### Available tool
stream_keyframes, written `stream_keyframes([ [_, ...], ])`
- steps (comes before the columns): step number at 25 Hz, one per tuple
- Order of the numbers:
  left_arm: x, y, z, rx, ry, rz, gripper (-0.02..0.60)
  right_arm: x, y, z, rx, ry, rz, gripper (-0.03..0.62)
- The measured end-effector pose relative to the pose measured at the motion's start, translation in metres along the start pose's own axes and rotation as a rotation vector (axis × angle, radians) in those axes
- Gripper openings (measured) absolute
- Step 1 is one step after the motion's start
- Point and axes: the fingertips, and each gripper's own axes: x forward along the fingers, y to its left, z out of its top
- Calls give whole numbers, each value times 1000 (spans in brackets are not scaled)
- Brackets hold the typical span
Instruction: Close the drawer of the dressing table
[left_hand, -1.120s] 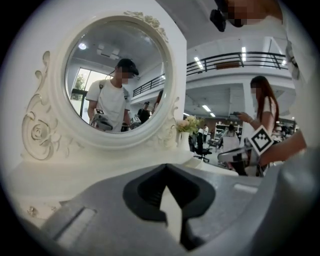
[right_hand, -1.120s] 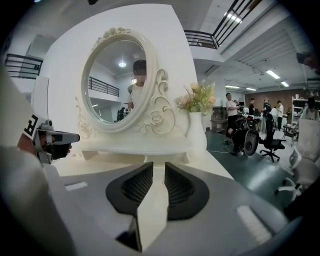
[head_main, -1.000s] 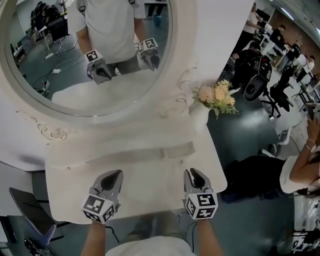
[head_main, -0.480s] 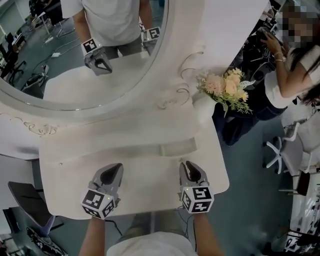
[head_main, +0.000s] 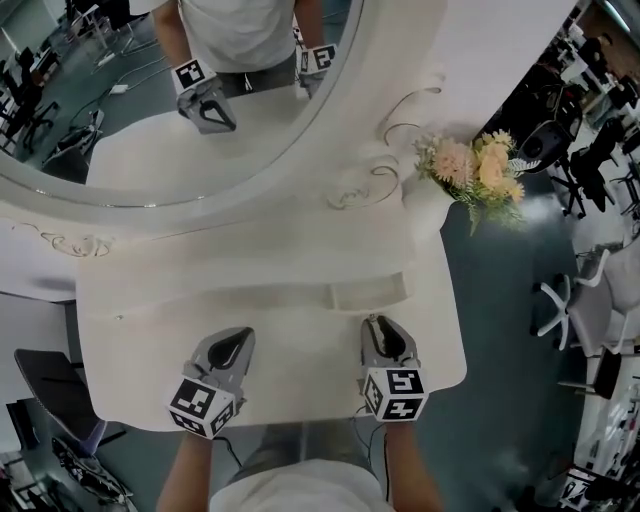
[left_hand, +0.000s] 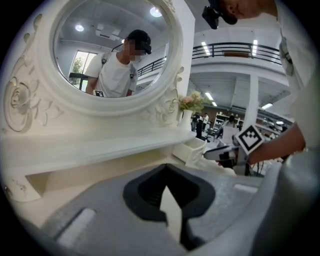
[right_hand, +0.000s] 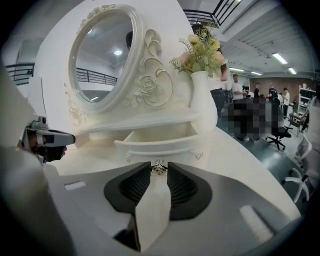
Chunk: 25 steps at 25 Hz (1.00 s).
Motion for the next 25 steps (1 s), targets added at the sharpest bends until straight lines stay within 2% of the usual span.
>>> stream_keyframes([
  [10, 4, -6, -1, -1, 4, -14, -2, 12, -2, 3, -30, 1, 7, 89],
  [25, 8, -4, 0, -11, 12, -8, -2, 43, -8, 31, -18, -27, 23, 89],
])
